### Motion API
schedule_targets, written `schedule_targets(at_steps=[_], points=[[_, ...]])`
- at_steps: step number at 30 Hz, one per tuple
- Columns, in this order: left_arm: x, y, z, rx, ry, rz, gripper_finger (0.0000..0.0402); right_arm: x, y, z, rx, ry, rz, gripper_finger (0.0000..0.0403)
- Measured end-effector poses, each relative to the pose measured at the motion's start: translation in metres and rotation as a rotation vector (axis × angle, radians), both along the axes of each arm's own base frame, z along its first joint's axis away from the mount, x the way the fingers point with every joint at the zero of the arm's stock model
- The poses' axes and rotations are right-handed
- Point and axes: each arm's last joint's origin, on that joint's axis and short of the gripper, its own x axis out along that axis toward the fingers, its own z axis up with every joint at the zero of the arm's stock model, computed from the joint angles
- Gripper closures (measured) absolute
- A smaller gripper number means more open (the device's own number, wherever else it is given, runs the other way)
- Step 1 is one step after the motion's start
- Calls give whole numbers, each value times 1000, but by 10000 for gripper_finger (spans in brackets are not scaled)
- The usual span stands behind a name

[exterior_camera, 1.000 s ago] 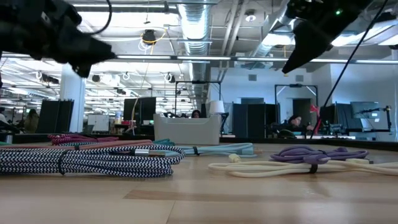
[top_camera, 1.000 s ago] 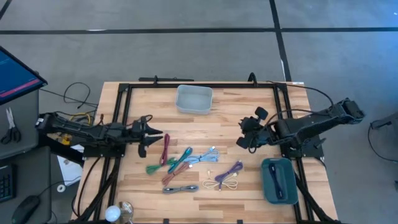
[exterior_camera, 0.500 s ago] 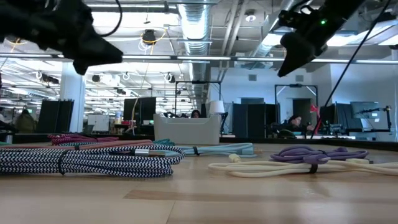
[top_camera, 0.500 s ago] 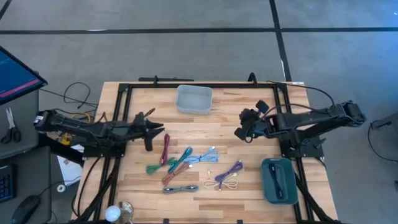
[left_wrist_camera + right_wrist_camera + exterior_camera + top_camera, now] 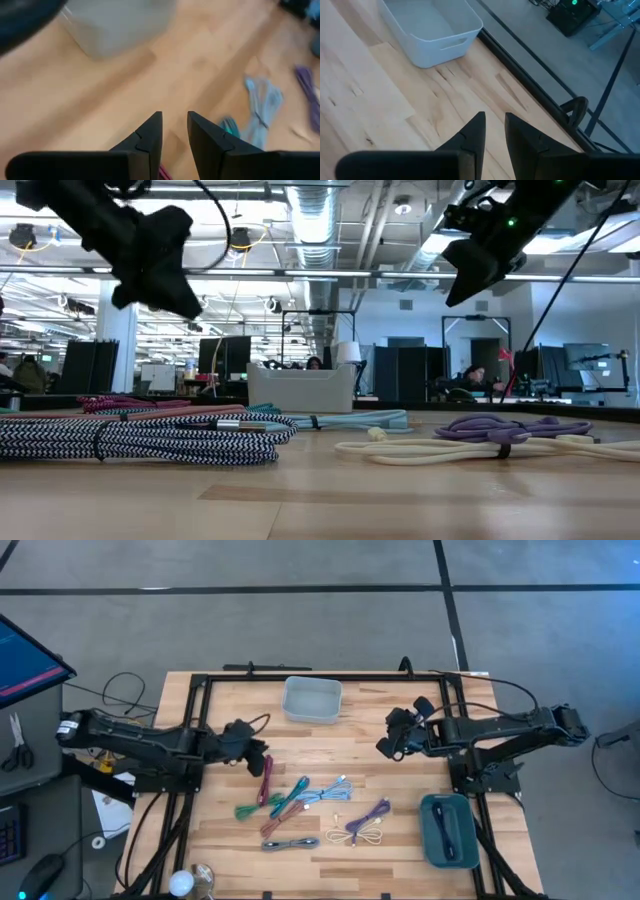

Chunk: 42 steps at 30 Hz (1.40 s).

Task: Pick & Place USB Port
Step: Put the pink patterned charger cable into the blue bin

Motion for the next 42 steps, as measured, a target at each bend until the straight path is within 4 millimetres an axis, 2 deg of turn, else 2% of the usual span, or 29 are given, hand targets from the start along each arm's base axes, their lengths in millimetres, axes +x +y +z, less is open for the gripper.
schedule_targets(at_steps=[6,12,20,30,42], points=[[14,-6,-14,-189,81,-190,311,0,0,0,0,6,0,337],[24,-14,-25,-251,152,-370,311,0,0,0,0,6,0,337],[33,-12,-39,-358,217,-254,311,0,0,0,2,5,2,337],[40,-5,-56,-376,304,-190,312,0,0,0,3,5,3,337],[40,18,-58,-320,322,-157,310,0,0,0,3,4,3,337]])
